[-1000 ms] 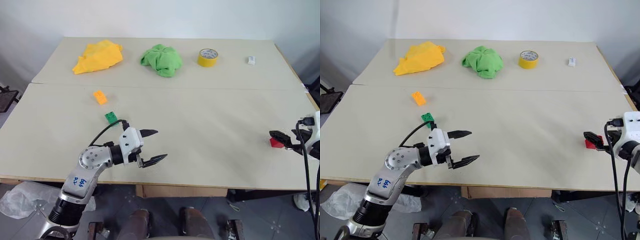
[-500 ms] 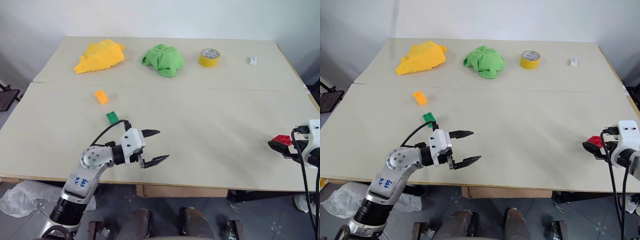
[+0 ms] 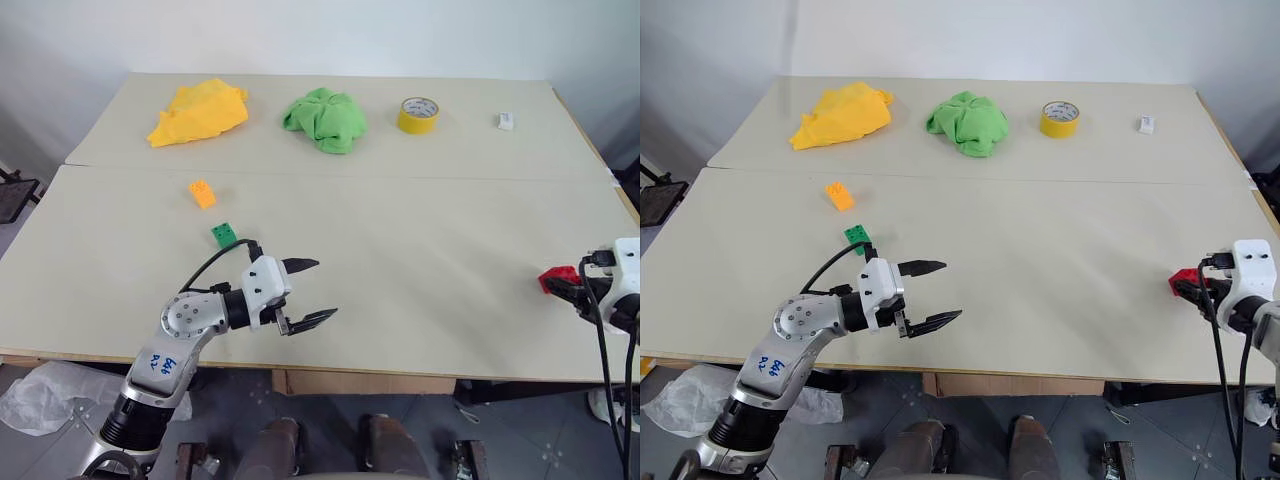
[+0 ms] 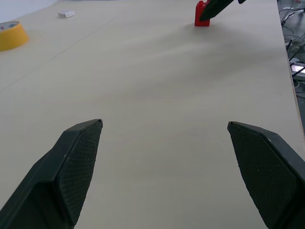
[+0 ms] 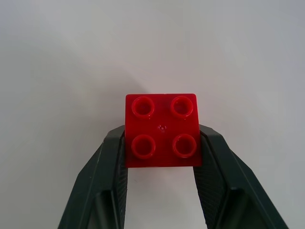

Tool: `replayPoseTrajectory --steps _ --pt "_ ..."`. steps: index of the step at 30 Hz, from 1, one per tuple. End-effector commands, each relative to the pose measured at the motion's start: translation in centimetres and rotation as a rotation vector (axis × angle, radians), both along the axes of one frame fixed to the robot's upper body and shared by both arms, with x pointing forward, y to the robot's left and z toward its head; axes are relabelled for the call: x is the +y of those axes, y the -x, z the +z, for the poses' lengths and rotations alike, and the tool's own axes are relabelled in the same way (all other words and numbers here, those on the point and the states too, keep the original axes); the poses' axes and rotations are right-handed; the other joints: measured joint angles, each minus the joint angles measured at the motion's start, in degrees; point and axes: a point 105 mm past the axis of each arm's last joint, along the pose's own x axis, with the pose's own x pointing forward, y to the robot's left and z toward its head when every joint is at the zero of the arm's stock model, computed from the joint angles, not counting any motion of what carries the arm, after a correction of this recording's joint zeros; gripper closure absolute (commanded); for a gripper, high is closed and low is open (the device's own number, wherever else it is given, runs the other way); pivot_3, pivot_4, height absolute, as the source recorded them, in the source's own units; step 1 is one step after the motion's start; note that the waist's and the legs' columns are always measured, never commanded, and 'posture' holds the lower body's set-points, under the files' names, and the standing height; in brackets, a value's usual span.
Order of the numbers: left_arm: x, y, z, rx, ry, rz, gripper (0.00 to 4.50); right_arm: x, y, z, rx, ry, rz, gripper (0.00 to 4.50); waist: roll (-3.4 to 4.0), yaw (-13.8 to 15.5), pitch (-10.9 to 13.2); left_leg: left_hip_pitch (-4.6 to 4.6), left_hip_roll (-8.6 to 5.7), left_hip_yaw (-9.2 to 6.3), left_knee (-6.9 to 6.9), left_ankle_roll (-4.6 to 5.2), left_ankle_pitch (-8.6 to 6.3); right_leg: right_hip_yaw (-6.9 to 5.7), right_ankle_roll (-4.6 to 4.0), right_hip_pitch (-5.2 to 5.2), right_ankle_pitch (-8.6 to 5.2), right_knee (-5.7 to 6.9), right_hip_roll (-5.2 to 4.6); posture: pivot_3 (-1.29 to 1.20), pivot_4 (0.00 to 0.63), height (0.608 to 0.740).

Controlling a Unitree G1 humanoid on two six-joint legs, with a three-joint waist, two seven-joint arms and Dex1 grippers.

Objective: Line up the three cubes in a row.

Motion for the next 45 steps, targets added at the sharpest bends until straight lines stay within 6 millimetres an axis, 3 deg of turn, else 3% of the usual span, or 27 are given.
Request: replayPoseTrajectory --steps 1,5,6,11,14,17,20,25,32,36,41,45 --pt "0.5 -0.1 0.7 -0.039 0.001 0.016 0.00 2.8 -0.8 2.6 -0.093 0.061 0.210 3.01 0.01 -0.01 0.00 0.00 0.00 0.00 0.00 0.00 0.00 -0.01 0.00 0.00 0.00 0.00 0.00 0.00 0.150 0.740" --pt "1.8 0.0 0.4 -0.036 -0.020 0.029 0.00 7.9 -1.2 4.6 -0.141 0.089 0.574 3.01 0.05 -0.65 0.03 0.01 0.06 0.05 -0.02 -0.04 -0.01 0.02 0.00 -0.04 0.00 0.00 0.08 0.00 0.150 0.740" --pt "2.5 0.2 0.2 -0.032 -0.024 0.026 0.00 10.1 -1.4 5.0 -0.119 0.110 0.708 3.01 0.06 -0.79 0.04 0.01 0.09 0.05 -0.02 -0.05 -0.01 0.01 0.00 -0.04 0.00 -0.01 0.11 0.00 0.150 0.740" --pt "5.4 0.6 -0.3 -0.005 0.002 0.052 0.00 16.0 -2.3 5.1 0.024 0.250 1.073 3.01 0.08 -1.55 0.12 0.03 0.18 0.05 -0.10 -0.10 -0.03 -0.01 -0.03 -0.09 -0.02 -0.06 0.11 0.00 0.150 0.740" --pt "6.9 0.5 -0.3 0.011 0.045 0.090 0.00 18.8 -3.4 5.4 0.046 0.337 1.220 3.01 0.03 -1.49 0.15 -0.07 0.17 0.03 -0.12 -0.13 -0.04 -0.03 -0.04 -0.20 -0.02 -0.11 0.08 0.00 0.150 0.740" --pt "8.7 0.7 -1.4 0.020 -0.016 0.146 0.00 22.7 -4.5 4.9 0.042 0.382 1.372 3.01 -0.05 -1.53 0.21 -0.20 0.12 0.01 -0.12 -0.12 -0.05 -0.04 -0.04 -0.34 -0.02 -0.10 0.04 0.00 0.150 0.740" --pt "8.7 1.2 -1.6 0.016 -0.021 0.171 0.00 25.7 -4.8 4.1 0.019 0.353 1.453 3.01 -0.07 -1.56 0.21 -0.26 0.10 0.02 -0.23 -0.13 -0.05 -0.04 -0.06 -0.55 -0.03 -0.02 0.04 0.00 0.150 0.740" --pt "8.3 1.8 -2.0 0.014 -0.021 0.206 0.00 27.0 -5.2 3.0 0.009 0.384 1.472 3.01 -0.07 -1.10 0.22 -1.08 -0.08 -0.30 0.16 -0.07 -0.08 -0.33 -0.07 -1.17 -0.02 0.43 -0.08 0.00 0.150 0.740" --pt "8.5 2.3 -2.3 0.015 -0.038 0.233 0.00 26.8 -5.5 2.1 0.023 0.400 1.472 3.01 -0.07 -1.47 0.22 -1.02 -0.08 -0.31 0.15 -0.06 -0.08 -0.86 -0.07 -1.04 -0.02 0.38 -0.10 0.00 0.150 0.740" --pt "9.4 2.0 -2.0 0.052 -0.007 0.292 0.00 26.9 -5.4 2.3 0.010 0.365 1.464 1.73 -0.07 -1.49 0.22 -0.98 -0.08 -0.31 0.16 -0.08 -0.07 -0.87 -0.07 -1.01 -0.02 0.38 -0.09 0.00 0.150 0.740" --pt "11.3 2.0 -1.6 0.042 0.013 0.387 0.00 26.0 -5.3 3.9 -0.041 0.328 1.441 0.10 -0.07 -1.48 0.22 -0.98 -0.08 -0.32 0.15 -0.08 -0.07 -0.88 -0.07 -1.02 -0.02 0.40 -0.09 0.00 0.150 0.740" --pt "14.2 3.0 -1.4 0.026 0.058 0.521 0.00 25.5 -4.4 5.7 -0.257 0.235 1.466 0.04 -0.08 -1.46 0.22 -0.98 -0.07 -0.38 0.11 -0.08 -0.09 -0.86 -0.07 -1.00 -0.02 0.37 -0.11 0.00 0.150 0.740"
